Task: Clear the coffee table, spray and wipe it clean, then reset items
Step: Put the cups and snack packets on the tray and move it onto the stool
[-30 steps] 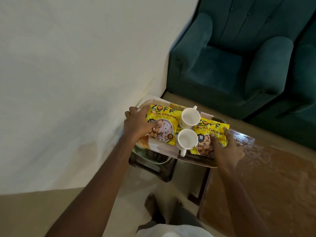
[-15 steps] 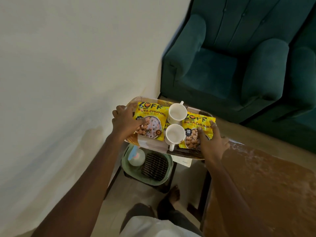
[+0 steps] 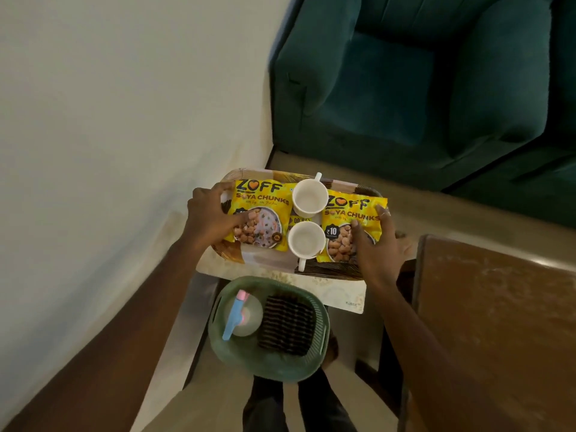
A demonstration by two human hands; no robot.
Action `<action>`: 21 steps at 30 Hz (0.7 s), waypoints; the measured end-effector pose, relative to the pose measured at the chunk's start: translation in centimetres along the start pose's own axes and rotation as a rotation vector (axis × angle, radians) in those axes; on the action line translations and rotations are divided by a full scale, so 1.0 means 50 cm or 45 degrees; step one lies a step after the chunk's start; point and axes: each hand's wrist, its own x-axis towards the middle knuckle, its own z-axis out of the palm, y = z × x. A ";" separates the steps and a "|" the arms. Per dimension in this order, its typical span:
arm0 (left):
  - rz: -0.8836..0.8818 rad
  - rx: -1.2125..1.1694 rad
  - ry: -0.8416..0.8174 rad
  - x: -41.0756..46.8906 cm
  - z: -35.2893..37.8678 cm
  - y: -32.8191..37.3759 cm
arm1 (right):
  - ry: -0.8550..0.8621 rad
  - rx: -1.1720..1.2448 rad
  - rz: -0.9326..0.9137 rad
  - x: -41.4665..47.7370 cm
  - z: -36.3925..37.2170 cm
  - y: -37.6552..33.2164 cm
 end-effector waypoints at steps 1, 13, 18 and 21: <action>0.002 0.007 -0.014 0.019 0.014 -0.015 | 0.006 0.008 0.006 0.006 0.021 0.014; 0.012 0.084 -0.118 0.158 0.197 -0.182 | -0.004 -0.081 0.097 0.075 0.228 0.199; 0.000 0.135 -0.141 0.147 0.219 -0.216 | -0.036 -0.090 0.113 0.068 0.256 0.231; -0.009 0.102 -0.148 0.138 0.228 -0.231 | -0.056 -0.101 0.110 0.061 0.259 0.238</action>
